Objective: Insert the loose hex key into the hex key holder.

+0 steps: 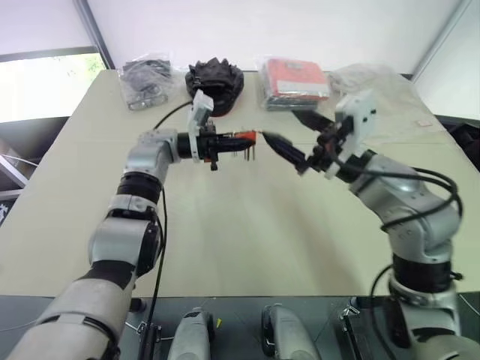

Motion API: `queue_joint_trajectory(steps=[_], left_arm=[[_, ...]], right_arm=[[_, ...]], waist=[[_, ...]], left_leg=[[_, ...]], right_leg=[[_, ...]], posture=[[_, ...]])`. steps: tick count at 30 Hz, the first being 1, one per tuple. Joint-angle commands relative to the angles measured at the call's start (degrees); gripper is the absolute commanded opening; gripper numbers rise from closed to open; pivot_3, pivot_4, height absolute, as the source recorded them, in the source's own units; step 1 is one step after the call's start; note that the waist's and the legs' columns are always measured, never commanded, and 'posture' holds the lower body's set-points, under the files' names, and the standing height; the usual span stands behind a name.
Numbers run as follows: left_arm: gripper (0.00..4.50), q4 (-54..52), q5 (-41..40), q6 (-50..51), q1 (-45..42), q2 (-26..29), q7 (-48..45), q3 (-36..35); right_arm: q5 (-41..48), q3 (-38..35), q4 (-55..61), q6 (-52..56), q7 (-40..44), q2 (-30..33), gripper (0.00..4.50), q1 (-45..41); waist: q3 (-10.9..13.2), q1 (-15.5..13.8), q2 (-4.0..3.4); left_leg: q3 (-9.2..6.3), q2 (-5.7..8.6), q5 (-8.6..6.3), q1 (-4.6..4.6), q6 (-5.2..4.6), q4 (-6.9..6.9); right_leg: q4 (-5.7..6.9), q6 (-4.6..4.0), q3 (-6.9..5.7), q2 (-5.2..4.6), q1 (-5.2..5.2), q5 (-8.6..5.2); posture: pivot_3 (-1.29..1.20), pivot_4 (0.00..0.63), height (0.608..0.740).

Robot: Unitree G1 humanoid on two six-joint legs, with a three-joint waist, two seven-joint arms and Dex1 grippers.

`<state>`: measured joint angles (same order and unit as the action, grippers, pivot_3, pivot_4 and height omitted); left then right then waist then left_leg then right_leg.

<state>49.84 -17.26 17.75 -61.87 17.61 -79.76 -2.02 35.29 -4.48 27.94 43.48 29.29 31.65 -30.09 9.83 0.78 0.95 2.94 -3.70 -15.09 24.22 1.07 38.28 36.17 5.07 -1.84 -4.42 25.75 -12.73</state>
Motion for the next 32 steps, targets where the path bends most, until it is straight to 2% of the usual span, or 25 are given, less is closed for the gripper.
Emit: queue_joint_trajectory(steps=[1,5,10,15,19,23,29,32], left_arm=[[0.0,-6.9,-3.2,7.6,3.2,1.7,1.0,-1.5],[0.0,-15.4,-5.1,17.5,10.8,4.7,3.3,-1.2],[0.0,-21.6,-9.7,32.6,16.9,6.8,9.5,-3.3],[0.0,-23.2,-9.9,33.4,20.4,6.5,13.7,-3.3],[1.85,-20.7,-9.0,32.1,20.3,6.4,16.4,-3.3],[3.8,-17.0,-5.4,24.4,20.2,7.1,20.2,-2.8],[3.8,-9.5,-0.7,6.3,19.0,10.5,27.0,-5.6],[3.8,-11.6,-0.2,-0.3,20.1,12.0,27.5,-6.5]], right_arm=[[-1.5,2.5,4.1,-0.5,4.8,5.1,4.46,1.7],[-4.2,5.1,4.3,-2.5,7.6,8.7,4.46,4.2],[-6.6,7.6,3.5,-4.6,9.3,8.6,4.46,6.1],[-8.0,8.8,2.1,-5.9,9.9,7.4,4.46,6.1],[-8.7,9.5,0.9,-6.4,10.4,6.6,4.5,5.5],[-9.0,9.6,0.5,-6.2,10.9,6.4,4.5,5.3],[-9.5,7.8,1.5,-5.8,11.6,8.2,4.5,7.3],[-10.7,6.5,2.3,-6.6,11.7,10.1,4.5,9.2]], waist=[[0.0,0.1,0.0],[0.0,0.1,0.0],[0.0,-0.3,0.01],[0.0,-0.4,0.03],[0.0,-0.3,0.03],[0.0,-0.2,0.03],[0.0,-0.1,0.04],[0.0,-0.1,0.04]], left_leg=[[0.0,0.0,0.0,-0.02,0.0,0.0],[0.0,0.0,0.0,-0.15,0.0,0.0],[-0.02,0.0,0.0,-0.27,0.0,0.05],[-0.02,0.03,0.0,-0.45,0.0,0.09],[-0.02,0.03,0.0,-0.53,0.01,0.08],[-0.01,0.03,0.0,-0.57,0.0,0.07],[-0.01,0.02,0.0,-0.8,0.0,0.05],[-0.01,0.02,0.0,-0.8,0.01,0.05]], right_leg=[[0.02,0.0,0.0,0.0,0.0,0.0],[0.05,-0.01,0.05,0.01,-0.08,0.0],[0.05,-0.01,0.05,0.01,-0.24,0.0],[0.0,-0.01,0.04,-0.04,-0.46,0.0],[0.02,-0.02,0.05,-0.03,-0.49,0.0],[0.02,-0.03,0.05,-0.03,-0.52,0.0],[0.01,-0.05,0.05,-0.03,-0.71,-0.01],[0.01,-0.06,0.05,-0.03,-0.7,-0.01]], posture=[[0.0,0.15,0.739],[0.0,0.15,0.739],[0.0,0.15,0.739],[0.0,0.15,0.739],[0.0,0.15,0.739],[0.0,0.15,0.739],[0.0,0.15,0.739],[0.0,0.15,0.739]])
